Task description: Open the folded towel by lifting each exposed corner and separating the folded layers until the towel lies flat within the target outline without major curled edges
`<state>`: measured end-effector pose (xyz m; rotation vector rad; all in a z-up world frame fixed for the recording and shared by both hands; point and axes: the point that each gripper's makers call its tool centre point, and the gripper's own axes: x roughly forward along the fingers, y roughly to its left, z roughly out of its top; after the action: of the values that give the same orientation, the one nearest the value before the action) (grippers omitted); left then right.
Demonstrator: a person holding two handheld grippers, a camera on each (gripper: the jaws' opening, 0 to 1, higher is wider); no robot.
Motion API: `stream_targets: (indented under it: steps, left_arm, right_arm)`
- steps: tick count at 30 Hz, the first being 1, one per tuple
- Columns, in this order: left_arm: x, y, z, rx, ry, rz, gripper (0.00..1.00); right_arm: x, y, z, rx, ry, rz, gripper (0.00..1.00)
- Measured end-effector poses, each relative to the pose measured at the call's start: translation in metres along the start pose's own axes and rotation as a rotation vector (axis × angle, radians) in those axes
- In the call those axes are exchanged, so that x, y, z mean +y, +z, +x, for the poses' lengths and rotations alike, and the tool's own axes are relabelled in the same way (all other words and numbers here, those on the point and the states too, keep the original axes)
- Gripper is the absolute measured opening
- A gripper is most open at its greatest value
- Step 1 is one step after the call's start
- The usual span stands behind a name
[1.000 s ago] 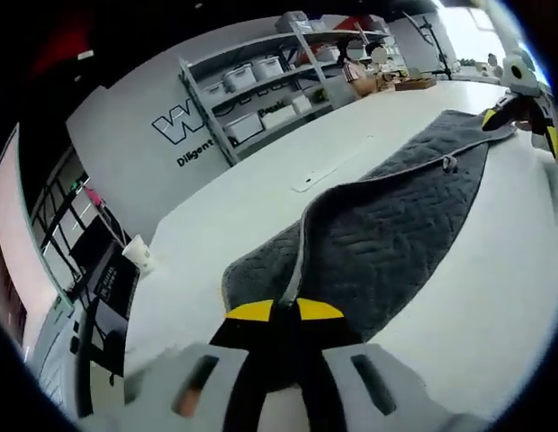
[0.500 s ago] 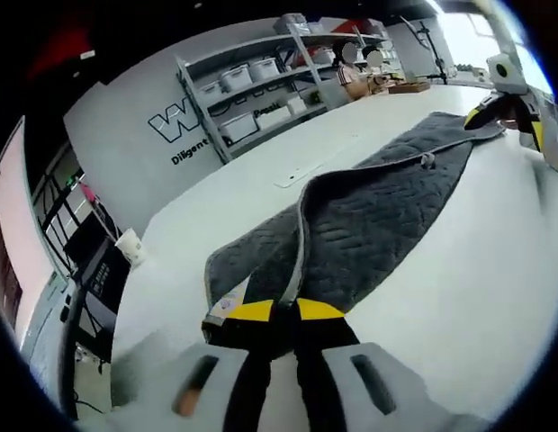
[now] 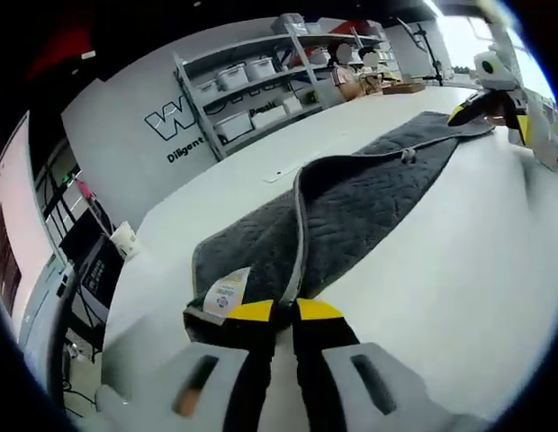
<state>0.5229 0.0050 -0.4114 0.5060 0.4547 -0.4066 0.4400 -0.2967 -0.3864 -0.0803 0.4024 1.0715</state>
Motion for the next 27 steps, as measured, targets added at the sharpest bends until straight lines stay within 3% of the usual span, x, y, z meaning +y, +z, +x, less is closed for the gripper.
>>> stream_targets:
  steps: [27]
  left_arm:
    - [-0.027,-0.024,-0.025,0.028,-0.058,-0.029,0.06]
  right_arm:
    - [0.004,-0.006,0.003,0.023,0.014,0.001,0.95]
